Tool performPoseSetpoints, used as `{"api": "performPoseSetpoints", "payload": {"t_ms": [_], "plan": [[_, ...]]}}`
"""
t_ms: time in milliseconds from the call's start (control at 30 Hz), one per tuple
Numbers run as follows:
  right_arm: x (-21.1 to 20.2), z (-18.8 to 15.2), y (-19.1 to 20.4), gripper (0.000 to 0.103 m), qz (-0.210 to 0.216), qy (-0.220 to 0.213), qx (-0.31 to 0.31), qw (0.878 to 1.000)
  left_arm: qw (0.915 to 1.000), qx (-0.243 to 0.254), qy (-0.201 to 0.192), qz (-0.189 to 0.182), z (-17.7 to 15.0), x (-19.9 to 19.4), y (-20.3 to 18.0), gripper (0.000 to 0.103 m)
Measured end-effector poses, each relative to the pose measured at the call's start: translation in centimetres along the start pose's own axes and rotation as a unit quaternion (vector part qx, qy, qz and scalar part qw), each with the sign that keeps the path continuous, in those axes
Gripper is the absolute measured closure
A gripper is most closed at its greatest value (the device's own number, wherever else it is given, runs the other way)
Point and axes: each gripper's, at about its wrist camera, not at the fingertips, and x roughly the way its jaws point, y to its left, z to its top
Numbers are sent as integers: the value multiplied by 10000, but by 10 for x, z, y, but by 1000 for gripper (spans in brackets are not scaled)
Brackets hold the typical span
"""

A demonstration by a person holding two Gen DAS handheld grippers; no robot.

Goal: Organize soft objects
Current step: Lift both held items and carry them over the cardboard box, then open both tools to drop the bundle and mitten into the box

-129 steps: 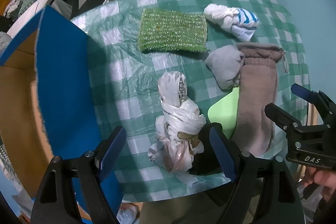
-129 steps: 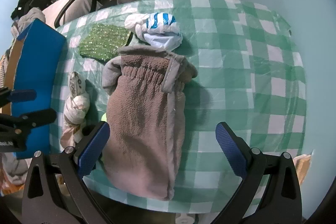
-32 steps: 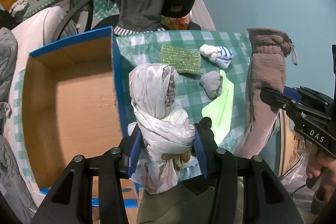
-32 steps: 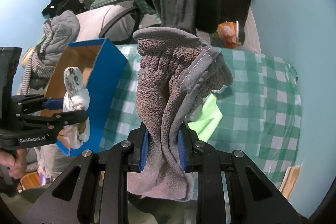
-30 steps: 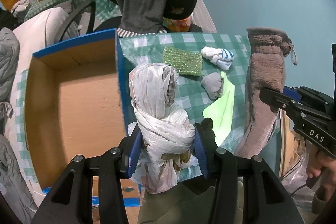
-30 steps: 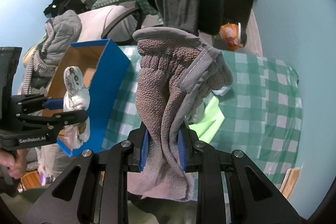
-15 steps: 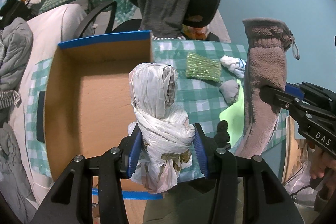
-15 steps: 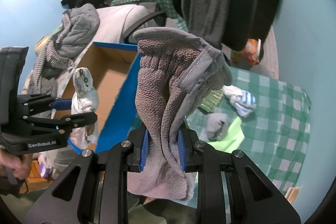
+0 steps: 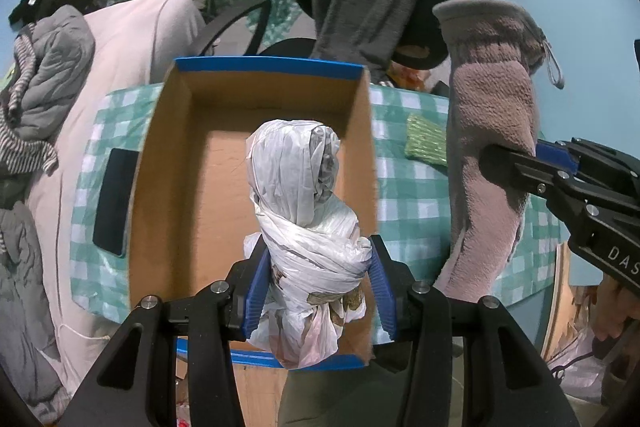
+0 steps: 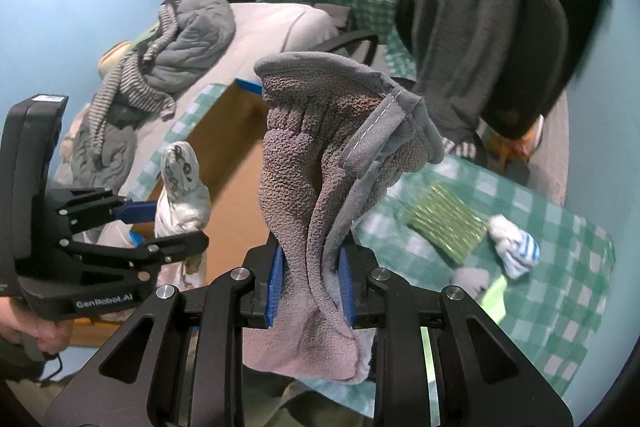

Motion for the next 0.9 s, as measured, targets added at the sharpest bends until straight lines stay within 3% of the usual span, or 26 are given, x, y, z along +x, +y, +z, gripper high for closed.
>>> {"api": "performPoseSetpoints", "payload": {"t_ms": [533, 900], "plan": [[50, 40, 53, 80, 264, 254, -457, 9983, 9990, -403, -19, 198, 1, 1, 62, 56], [85, 52, 64, 80, 278, 544, -510, 9968, 9983, -527, 49, 240, 9, 18, 87, 56]]}}
